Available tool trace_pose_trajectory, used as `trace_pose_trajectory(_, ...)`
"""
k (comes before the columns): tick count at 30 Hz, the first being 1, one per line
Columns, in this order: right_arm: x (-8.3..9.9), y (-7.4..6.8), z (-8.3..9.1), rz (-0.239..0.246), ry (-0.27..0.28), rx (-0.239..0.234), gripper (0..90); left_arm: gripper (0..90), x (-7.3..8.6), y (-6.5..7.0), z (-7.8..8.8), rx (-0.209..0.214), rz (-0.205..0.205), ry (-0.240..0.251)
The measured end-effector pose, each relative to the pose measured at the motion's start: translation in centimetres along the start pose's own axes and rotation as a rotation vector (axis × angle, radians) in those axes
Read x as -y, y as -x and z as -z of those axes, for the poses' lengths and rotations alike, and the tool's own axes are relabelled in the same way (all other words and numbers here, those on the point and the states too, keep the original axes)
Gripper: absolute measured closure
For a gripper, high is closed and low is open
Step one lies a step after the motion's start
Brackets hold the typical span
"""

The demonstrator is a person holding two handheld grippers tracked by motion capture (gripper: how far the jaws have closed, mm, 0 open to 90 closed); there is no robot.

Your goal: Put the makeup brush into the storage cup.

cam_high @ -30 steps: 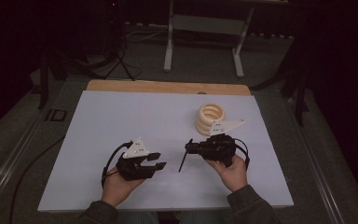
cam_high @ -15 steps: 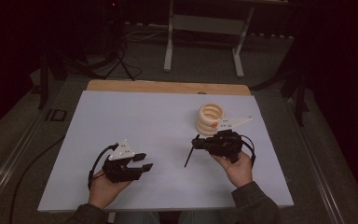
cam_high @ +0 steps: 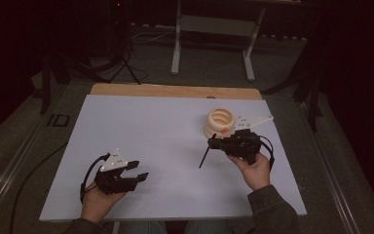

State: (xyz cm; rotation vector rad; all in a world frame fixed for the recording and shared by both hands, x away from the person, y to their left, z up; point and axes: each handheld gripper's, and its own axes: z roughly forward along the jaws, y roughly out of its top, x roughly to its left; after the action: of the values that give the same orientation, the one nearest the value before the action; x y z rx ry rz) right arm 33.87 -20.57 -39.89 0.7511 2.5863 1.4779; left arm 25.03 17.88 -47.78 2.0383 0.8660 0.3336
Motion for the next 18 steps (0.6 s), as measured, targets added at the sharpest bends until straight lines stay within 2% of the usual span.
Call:
trace_pose_trajectory(14, -0.7, 1.8, 1.6, -0.028, 0.013, 0.038, 85.3, 41.7, 0.9, -0.6, 0.5, -0.035, 0.004, -0.011)
trace_pose_trajectory(18, -1.0, 2.2, 2.1, -0.034, 0.014, 0.052, 85.3, 37.1, 0.9, -0.7, 0.5, -0.039, 0.01, -0.011)
